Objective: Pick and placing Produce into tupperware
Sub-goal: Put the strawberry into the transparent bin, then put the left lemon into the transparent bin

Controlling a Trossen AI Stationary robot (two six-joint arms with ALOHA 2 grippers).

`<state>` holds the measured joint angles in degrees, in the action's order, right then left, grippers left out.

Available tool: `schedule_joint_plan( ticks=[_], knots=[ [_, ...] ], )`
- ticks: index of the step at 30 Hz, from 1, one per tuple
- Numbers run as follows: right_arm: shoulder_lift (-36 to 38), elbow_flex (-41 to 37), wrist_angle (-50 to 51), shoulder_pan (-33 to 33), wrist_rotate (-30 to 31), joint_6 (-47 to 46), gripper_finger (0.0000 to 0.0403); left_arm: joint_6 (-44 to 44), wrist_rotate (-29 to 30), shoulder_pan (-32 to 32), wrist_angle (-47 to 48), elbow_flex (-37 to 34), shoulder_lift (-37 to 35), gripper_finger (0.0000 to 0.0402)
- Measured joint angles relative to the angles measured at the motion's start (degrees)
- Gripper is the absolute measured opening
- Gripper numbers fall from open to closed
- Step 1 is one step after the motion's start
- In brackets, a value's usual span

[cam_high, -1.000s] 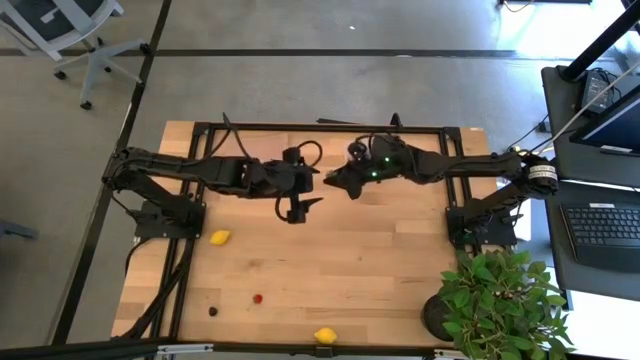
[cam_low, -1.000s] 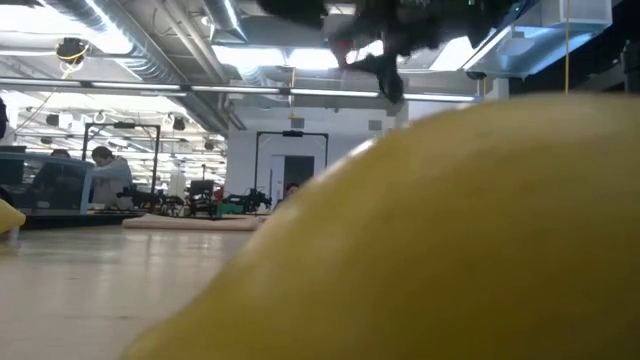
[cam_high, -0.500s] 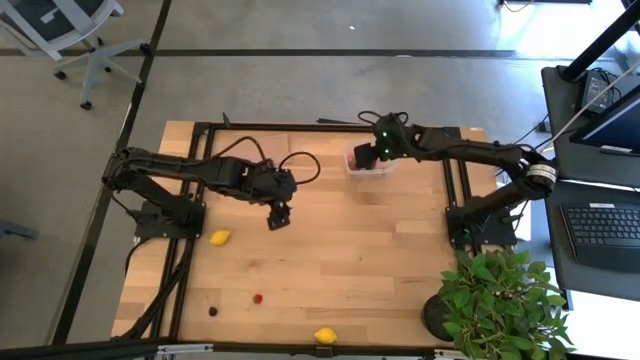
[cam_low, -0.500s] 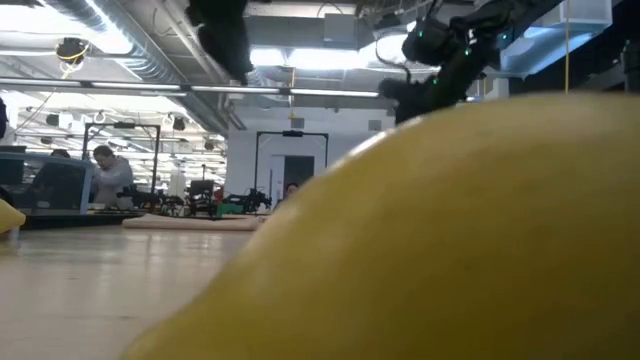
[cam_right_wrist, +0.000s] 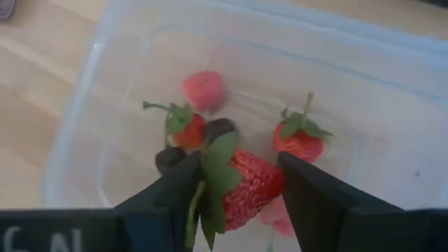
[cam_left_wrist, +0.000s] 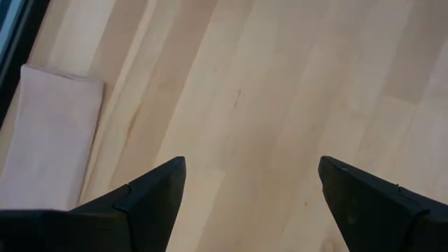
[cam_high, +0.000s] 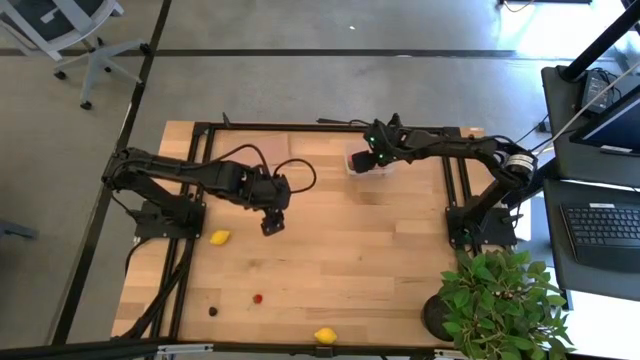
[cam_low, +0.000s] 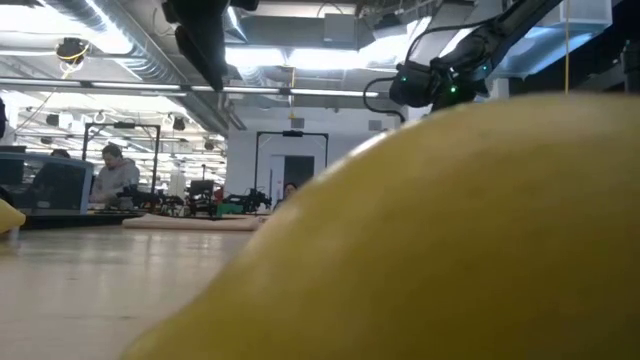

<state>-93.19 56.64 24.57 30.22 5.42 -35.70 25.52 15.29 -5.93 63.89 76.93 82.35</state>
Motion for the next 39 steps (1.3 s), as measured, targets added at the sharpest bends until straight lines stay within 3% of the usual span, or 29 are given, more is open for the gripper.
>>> schedule_joint_plan(
  ticks=[11, 15, 21, 26, 31, 39],
  knots=[
    [-0.02, 0.00, -0.23, 0.00, -2.62, 0.34, 0.0232, 0.04, 0.26, -0.99, -0.01, -0.02, 0.02, 0.0312],
    [-0.02, 0.84, -1.98, 0.00, -6.06, 4.80, 0.0247, 2.39, 0.61, -0.73, 1.58, -0.02, 0.02, 0.0312],
    [0.29, 8.20, -2.45, -0.15, -10.40, 6.90, 0.0261, 3.79, 0.67, -0.73, 8.88, -0.02, 0.02, 0.0312],
    [0.42, 14.90, -2.56, -2.82, -16.70, 10.22, 0.0261, 14.38, 0.24, -0.73, 18.22, -0.54, 0.02, 0.0312],
    [0.42, 18.97, -2.53, -8.08, -19.08, 12.31, 0.0261, 21.39, -1.09, -0.73, 22.58, -6.71, -0.55, 0.0312],
    [0.40, 20.22, -4.70, -15.14, -19.06, 12.90, 0.0261, 26.46, -10.12, -0.99, 12.20, -23.07, -3.66, 0.0312]
  ],
)
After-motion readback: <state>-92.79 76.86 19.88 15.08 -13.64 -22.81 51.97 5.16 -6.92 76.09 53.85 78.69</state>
